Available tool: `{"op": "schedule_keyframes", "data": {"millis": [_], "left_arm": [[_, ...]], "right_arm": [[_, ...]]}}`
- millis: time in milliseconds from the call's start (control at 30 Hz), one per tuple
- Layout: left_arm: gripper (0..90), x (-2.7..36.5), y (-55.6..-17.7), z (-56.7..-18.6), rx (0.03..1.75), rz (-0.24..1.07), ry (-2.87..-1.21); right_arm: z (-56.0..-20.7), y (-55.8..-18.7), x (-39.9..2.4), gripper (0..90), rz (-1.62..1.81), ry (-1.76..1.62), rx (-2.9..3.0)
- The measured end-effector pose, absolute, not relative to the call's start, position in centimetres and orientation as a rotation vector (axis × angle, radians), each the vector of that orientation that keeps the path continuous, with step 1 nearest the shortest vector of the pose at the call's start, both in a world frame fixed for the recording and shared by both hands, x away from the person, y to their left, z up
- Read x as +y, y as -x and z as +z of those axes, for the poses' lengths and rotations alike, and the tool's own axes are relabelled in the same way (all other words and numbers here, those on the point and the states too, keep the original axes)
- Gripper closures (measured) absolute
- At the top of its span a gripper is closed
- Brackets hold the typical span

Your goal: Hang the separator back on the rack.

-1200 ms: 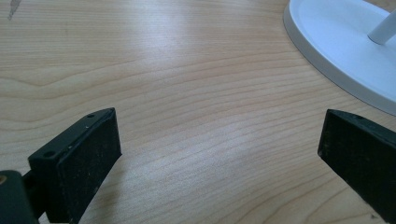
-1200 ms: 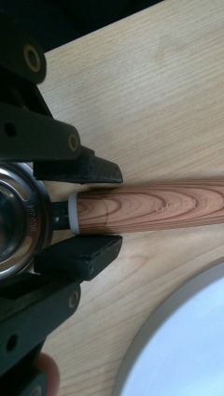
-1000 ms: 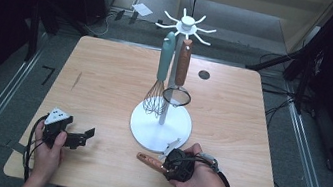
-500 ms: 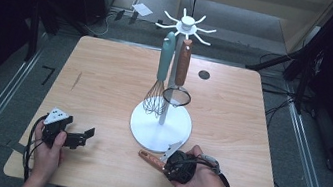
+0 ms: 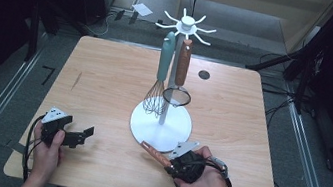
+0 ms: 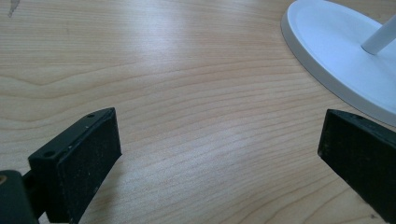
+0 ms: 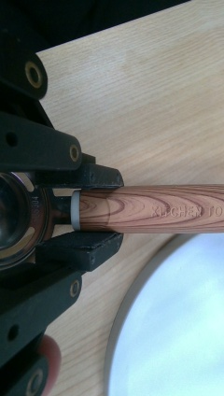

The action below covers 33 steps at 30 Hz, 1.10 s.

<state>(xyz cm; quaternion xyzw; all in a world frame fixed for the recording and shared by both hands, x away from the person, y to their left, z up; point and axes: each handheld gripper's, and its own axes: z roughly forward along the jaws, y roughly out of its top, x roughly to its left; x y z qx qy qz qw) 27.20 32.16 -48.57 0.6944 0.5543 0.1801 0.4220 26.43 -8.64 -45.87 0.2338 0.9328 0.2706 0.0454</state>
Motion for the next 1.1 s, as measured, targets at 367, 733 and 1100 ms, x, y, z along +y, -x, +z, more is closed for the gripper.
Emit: {"op": "schedule_keyframes", "data": {"millis": [367, 733, 1100], "left_arm": [[0.0, 32.3, -27.0, -48.5, 1.391, 0.46, -1.721], [0.0, 32.3, -26.9, -48.5, 1.382, 0.46, -1.705], [0.0, 31.9, -27.0, -48.6, 1.377, 0.504, -1.715]], "right_arm": [[-45.6, -26.9, -11.1, 71.2, 1.04, -0.849, 2.7], [-45.1, -27.9, -13.9, 71.2, 1.22, -1.037, 2.515], [-44.5, -28.3, -16.6, 71.2, 1.377, -1.181, 2.308]]}}
